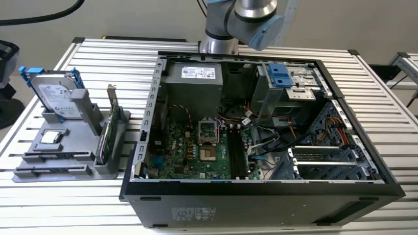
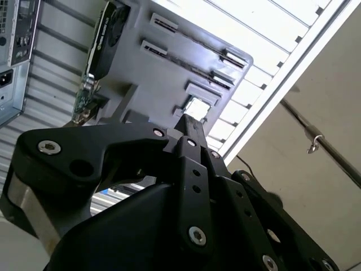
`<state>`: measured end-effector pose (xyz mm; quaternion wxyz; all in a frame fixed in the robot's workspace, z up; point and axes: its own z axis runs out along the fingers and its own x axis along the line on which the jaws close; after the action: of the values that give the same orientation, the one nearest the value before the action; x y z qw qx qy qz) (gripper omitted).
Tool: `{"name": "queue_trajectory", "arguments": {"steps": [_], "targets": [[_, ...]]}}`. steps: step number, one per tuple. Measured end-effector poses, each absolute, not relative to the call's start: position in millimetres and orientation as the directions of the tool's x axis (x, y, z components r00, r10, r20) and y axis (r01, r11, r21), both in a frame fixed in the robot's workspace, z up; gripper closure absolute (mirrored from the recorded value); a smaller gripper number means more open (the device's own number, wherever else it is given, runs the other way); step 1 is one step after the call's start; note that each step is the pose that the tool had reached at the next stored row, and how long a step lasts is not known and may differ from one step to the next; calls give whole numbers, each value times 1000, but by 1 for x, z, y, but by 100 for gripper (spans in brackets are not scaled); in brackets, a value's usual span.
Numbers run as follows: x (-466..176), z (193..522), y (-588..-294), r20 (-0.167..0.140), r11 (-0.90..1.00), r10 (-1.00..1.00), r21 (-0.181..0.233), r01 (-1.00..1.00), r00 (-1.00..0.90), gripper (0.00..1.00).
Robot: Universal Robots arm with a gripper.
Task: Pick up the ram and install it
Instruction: 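Reach for the ram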
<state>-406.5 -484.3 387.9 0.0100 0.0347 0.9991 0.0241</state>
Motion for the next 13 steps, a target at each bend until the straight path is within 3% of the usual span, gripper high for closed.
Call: {"name": "queue_trajectory", "arguments": {"steps": [13], "targets": [[-406, 386, -491, -17, 997, 62, 49, 61, -998, 100]]}}
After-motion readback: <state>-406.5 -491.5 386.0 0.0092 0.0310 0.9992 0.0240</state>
